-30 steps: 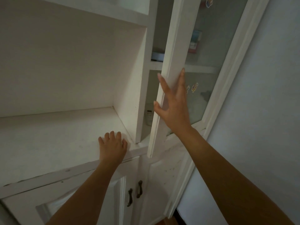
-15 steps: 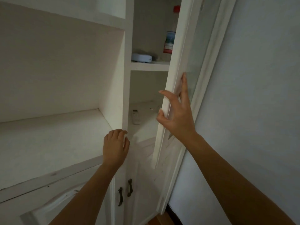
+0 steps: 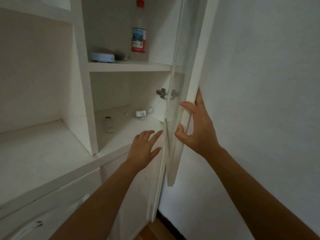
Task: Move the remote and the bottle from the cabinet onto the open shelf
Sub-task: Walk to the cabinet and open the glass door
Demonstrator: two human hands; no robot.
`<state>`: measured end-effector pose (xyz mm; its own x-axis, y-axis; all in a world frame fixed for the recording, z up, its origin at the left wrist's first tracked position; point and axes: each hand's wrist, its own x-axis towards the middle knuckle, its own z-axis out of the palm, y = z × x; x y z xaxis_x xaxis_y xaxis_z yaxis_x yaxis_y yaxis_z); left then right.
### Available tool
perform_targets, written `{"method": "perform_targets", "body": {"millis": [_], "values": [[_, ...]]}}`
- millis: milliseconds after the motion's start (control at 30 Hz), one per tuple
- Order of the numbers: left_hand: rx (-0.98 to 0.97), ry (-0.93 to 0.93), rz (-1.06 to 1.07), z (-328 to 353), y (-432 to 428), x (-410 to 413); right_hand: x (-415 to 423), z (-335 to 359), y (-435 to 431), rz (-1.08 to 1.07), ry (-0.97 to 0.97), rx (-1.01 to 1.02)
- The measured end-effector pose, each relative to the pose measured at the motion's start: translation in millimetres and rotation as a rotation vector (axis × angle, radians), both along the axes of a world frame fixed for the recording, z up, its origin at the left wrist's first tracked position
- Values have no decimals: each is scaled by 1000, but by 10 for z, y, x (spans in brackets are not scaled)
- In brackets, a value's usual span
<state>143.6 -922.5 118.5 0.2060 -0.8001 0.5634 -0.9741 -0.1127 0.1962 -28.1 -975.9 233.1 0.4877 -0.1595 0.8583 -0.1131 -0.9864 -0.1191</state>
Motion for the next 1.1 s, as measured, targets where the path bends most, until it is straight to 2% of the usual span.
{"method": "perform_targets", "body": {"millis": [233,500,867,967,1100], "values": [[8,22,-130,0,-387,-430,-502,-46,-219,-143,-26,-7],[20,79,-165,43,-818,-838,-991,-108,-571,-323,-5,44],[153,-29,-194,119,-1300,-1049,-1183,-61,-959,-419,-17,460],[186,-53,-195,176,-1402,-1030,-1179,-35,-1120,-458,-33,422],[227,-49,-227,233,-1510,-1050,-1207,-27,-1227,-533,-10,263]]}}
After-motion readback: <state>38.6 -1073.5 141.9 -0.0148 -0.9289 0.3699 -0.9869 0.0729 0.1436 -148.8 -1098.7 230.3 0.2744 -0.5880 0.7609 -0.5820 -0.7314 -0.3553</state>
